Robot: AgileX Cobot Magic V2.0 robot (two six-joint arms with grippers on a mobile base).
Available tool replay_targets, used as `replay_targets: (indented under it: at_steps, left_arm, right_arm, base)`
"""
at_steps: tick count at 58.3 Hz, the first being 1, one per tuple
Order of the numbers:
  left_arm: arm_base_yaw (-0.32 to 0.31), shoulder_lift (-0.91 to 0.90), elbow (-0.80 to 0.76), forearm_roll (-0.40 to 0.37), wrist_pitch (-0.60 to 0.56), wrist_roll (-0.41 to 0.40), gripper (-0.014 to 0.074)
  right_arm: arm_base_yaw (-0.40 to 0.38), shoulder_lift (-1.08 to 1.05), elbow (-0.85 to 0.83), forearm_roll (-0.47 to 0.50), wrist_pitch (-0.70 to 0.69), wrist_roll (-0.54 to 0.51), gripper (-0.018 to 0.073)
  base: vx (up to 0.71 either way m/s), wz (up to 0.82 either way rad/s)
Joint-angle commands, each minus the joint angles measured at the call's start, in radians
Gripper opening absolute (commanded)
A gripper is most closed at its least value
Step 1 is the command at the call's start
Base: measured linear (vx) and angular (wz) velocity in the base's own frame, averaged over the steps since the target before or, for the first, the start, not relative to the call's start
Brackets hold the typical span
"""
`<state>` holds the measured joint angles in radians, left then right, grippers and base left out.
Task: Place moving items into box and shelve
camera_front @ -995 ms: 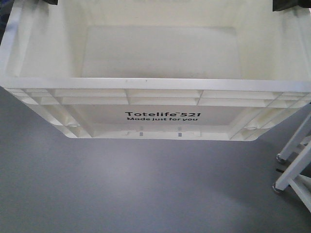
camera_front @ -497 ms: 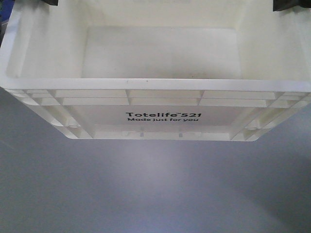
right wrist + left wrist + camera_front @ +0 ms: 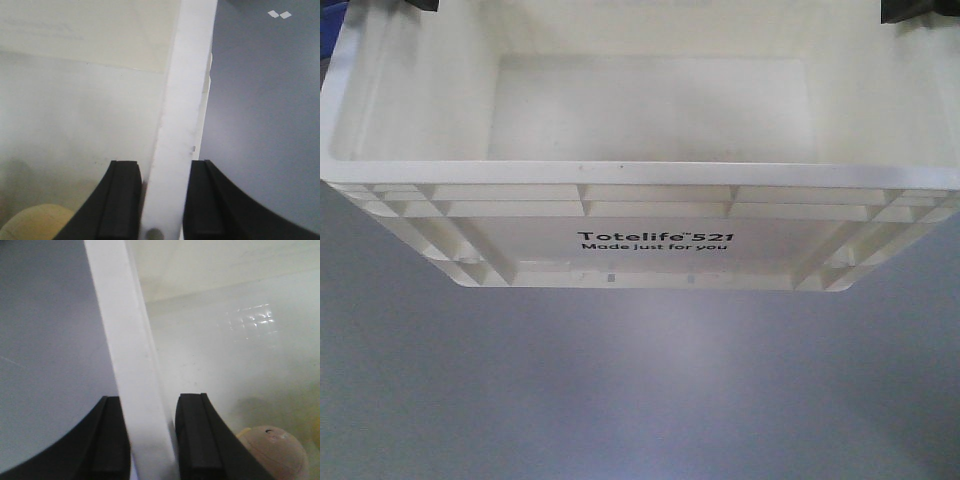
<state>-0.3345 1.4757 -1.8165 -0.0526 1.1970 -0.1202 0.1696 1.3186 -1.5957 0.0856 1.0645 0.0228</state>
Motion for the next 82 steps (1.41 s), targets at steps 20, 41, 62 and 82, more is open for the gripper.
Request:
replay_targets:
  at_steps: [20,41,62,82]
  left_arm:
    - [-0.008,-0.048,-0.043,-0.003,-0.128,0.025,-0.0001]
    - [-0.008,-0.048,-0.043,-0.003,-0.128,0.025,-0.0001]
    - [-0.008,-0.048,-0.043,-0.003,-0.128,0.025,-0.0001]
    - [-0.008,-0.048,-0.043,-0.003,-0.128,0.025,-0.0001]
  right_arm:
    - [-0.003,-0.045,-0.043,0.019,-0.150,-0.014,-0.0004]
    - [-0.003,-0.046,-0.043,0.019,-0.150,-0.014,-0.0004]
    - [-0.003,-0.046,-0.043,0.019,-0.150,-0.014,-0.0004]
    - [-0.003,-0.046,-0.043,0.016,-0.150,-0.014,-0.0004]
  base:
    - [0.02,0.28]
    - [0.08,0.40]
    - [0.15,0.59]
    - [0.20,0.67]
